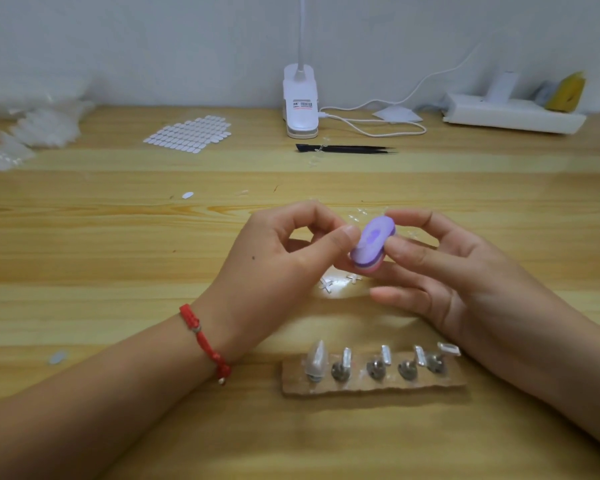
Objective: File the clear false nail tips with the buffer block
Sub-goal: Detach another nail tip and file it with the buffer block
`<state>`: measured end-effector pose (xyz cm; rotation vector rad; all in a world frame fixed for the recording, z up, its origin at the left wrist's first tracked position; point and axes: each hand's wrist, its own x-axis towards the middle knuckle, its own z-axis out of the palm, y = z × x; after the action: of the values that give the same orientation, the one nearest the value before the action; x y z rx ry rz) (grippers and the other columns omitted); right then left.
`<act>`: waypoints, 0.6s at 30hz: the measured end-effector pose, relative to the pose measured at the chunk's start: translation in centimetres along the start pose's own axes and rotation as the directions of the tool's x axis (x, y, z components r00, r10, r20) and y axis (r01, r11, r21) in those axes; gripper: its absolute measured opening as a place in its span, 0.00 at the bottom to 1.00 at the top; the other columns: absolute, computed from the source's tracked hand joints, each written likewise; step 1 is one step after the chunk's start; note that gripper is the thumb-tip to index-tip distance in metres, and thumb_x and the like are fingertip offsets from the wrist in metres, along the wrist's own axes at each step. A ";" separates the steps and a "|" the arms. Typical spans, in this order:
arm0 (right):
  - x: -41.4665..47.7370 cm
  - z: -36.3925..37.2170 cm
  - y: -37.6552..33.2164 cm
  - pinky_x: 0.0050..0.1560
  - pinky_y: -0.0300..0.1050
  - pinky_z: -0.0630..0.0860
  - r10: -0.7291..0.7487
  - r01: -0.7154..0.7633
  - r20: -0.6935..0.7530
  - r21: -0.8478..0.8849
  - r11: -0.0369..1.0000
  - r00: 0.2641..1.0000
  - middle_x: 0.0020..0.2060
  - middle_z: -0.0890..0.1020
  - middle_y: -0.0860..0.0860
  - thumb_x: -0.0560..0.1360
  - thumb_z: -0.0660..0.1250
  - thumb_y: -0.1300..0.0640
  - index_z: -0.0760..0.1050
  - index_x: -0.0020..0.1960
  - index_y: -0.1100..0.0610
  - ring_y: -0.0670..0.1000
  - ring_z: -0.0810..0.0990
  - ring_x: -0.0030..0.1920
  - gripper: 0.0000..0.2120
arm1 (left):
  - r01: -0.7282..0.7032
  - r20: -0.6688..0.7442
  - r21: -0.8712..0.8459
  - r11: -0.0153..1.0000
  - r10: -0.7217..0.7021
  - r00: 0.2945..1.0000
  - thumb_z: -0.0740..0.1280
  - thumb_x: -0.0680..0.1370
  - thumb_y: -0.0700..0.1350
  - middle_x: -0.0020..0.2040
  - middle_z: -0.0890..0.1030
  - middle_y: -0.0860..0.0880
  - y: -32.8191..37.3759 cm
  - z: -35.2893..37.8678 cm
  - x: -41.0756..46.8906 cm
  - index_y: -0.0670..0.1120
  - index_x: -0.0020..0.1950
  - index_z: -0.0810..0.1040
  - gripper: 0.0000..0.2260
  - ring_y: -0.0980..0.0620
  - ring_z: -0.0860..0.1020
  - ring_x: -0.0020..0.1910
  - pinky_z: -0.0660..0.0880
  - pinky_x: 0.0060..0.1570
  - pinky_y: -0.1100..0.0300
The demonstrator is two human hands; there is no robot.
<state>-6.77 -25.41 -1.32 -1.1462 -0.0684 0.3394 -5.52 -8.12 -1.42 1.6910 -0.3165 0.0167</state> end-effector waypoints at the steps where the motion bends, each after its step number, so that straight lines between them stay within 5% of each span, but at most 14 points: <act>1: 0.0 0.0 0.0 0.34 0.40 0.81 -0.001 0.001 -0.011 0.012 1.000 1.000 0.48 0.85 0.61 0.68 0.69 0.63 0.75 0.54 0.59 0.57 0.86 0.48 0.15 | 0.006 0.013 0.011 1.000 -0.006 1.000 0.69 0.75 0.41 0.31 0.78 0.50 0.0 0.0 0.0 0.45 0.36 0.78 0.08 0.63 0.73 0.25 0.66 0.29 0.73; 7: 0.0 0.0 0.1 0.35 0.41 0.81 -0.004 0.004 0.010 0.001 1.000 1.000 0.50 0.84 0.63 0.68 0.69 0.63 0.78 0.51 0.57 0.61 0.85 0.51 0.12 | 0.006 -0.047 0.009 1.000 -0.006 0.999 0.67 0.76 0.41 0.22 0.70 0.59 0.1 -0.2 0.0 0.44 0.36 0.76 0.08 0.61 0.64 0.20 0.59 0.24 0.73; 18: -0.1 0.3 0.0 0.34 0.41 0.81 -0.015 0.015 0.007 -0.012 1.000 1.000 0.50 0.84 0.64 0.66 0.71 0.62 0.82 0.48 0.55 0.61 0.85 0.49 0.11 | -0.002 -0.047 -0.002 1.000 0.002 0.999 0.70 0.74 0.43 0.26 0.71 0.57 0.2 -0.2 -0.1 0.47 0.34 0.76 0.09 0.61 0.63 0.21 0.60 0.24 0.71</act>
<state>-6.92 -25.16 -1.21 -1.1558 -0.0851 0.3300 -5.61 -7.92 -1.26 1.6862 -0.2832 0.0575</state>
